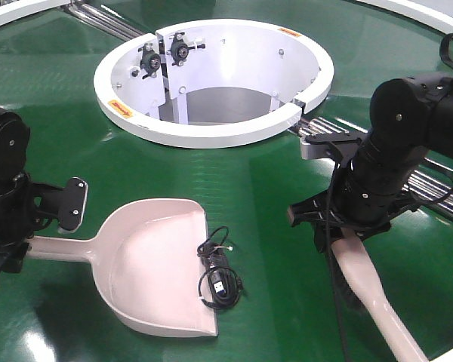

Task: Clean and inspect green conveyor with broom and dustpan
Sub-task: 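Slide the dustpan with the left gripper up to the black cable, then sweep the black cable into the dustpan with the right-held brush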

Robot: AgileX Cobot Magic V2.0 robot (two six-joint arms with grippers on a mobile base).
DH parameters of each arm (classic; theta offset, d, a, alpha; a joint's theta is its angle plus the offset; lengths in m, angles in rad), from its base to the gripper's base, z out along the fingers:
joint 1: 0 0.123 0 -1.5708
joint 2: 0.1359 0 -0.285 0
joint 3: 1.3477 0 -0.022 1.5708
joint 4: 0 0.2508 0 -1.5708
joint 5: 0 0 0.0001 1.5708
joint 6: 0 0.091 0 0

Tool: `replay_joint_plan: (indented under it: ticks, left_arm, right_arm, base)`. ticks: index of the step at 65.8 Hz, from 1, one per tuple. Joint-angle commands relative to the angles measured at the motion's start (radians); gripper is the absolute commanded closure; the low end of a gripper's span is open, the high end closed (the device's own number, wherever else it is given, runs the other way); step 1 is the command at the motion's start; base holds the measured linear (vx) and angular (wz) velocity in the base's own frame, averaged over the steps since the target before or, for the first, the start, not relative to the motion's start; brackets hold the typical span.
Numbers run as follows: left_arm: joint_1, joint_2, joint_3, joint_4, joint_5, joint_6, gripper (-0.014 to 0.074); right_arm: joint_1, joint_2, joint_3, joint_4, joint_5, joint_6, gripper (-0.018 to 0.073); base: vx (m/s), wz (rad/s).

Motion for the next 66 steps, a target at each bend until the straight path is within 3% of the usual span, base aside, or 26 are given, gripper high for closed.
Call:
replay_joint_plan:
  ticks: [1,66]
  left_arm:
    - [-0.013,-0.035,-0.026,-0.025,0.027,0.011,0.062]
    - [-0.012,-0.035,-0.026,-0.024,0.026,0.011,0.0619]
  right_arm:
    - [-0.002,-0.043,-0.03,0.001,-0.011,-0.003,0.0565]
    - [-0.002,-0.043,-0.03,0.001,-0.008,-0.003,0.0565]
  base:
    - [0.0,0.0]
    - [0.0,0.0]
